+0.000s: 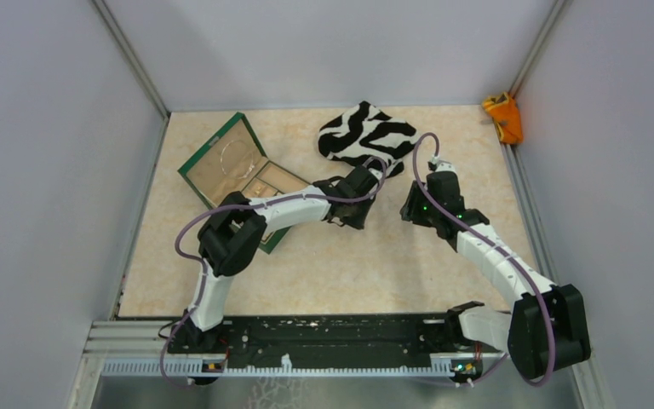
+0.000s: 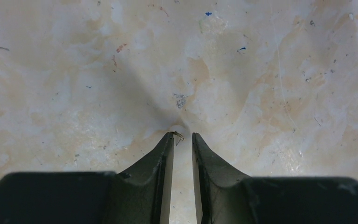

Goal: Organize the mixed jewelry

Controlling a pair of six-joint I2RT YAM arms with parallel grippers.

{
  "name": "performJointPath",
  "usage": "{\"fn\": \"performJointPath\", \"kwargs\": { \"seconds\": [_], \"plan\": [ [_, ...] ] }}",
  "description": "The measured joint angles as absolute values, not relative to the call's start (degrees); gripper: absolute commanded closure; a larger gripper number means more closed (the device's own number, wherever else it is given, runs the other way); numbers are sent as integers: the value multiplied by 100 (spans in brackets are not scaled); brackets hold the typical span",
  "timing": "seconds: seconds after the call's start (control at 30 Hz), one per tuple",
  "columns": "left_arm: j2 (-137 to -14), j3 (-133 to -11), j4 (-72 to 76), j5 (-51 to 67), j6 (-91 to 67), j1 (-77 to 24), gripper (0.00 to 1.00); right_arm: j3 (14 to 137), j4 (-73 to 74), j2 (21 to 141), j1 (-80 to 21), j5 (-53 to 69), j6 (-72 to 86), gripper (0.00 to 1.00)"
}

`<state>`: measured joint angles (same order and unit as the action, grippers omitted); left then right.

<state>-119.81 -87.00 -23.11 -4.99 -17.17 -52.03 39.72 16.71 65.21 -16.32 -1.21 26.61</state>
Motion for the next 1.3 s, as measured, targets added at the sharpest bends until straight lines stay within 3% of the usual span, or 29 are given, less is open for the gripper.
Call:
{"fn": "performJointPath", "kwargs": {
  "seconds": [0.3,0.43,0.73,0.97,1.13,1.3],
  "plan": [
    [-12112,-8919,-2377,-556,-1695,-5203,78,3972,1671,6521,-1632,-121,2661,57],
    [-12114,-8923,-2408,-585,-1682,-5203,74,3972,1671,6523,-1632,-121,2661,57],
    [-12130,-8923,-2421,-600,-1680,-5203,77,3972,1671,6525,-1632,-121,2659,57],
    [-12167,-8923,-2427,-598,-1682,-5203,86,3972,1671,6525,-1632,-121,2661,57],
    [-12167,-8925,-2423,-600,-1678,-5203,100,3972,1671,6525,-1632,-121,2661,57],
    [-12145,-8938,-2440,-635,-1678,-5203,100,3972,1671,6525,-1632,-121,2661,57]
  ]
}}
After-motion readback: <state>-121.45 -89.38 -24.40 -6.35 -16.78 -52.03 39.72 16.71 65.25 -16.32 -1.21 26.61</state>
